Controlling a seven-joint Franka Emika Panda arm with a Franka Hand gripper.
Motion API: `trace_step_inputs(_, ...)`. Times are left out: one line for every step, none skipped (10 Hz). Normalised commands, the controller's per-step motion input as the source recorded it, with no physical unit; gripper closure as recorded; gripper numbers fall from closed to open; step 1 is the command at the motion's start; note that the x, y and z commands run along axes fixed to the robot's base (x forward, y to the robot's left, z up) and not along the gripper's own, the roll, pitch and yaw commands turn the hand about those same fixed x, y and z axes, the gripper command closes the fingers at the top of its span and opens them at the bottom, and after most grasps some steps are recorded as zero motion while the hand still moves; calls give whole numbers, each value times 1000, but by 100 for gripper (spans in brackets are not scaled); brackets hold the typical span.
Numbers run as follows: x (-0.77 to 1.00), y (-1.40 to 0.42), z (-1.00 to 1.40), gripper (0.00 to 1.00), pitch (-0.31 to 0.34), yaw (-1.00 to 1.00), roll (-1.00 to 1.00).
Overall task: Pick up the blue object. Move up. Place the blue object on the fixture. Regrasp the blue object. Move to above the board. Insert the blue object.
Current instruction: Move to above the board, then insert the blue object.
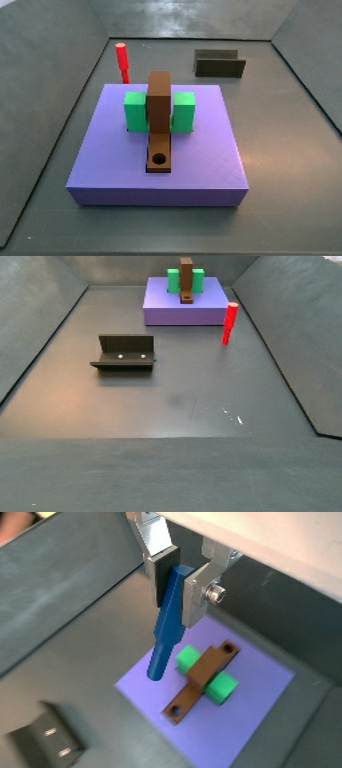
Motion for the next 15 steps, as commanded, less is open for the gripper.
trace_step_inputs(-62, -2, 4, 100, 31, -51, -491)
trace_step_inputs(-49, -3, 0, 100, 8, -30, -317)
trace_step_inputs(0, 0, 0, 100, 0, 0, -13)
trace_step_inputs(0, 0, 0, 100, 0, 0, -59)
trace_step_inputs(171, 0, -11, 100, 90, -51, -180)
trace_step_inputs(0, -137, 0, 100, 134, 0, -500)
trace_step_inputs(74, -231, 126, 100, 147, 94, -500)
trace_step_inputs(69, -366, 131, 100, 151, 49, -500)
trace_step_inputs(34, -617, 0, 100, 164, 0, -500)
trace_step_inputs(0, -731, -37, 100, 124, 0, -411)
trace_step_inputs(0, -763, -189, 100, 109, 0, -374)
trace_step_inputs(-126, -511, -294, 100, 51, 0, -381)
trace_step_inputs(-14, -526, -311, 100, -86, -6, -350)
trace_step_inputs(-11, -557, -243, 100, -99, -46, -387)
trace_step_inputs(-3, -526, -191, 100, -106, -80, -419)
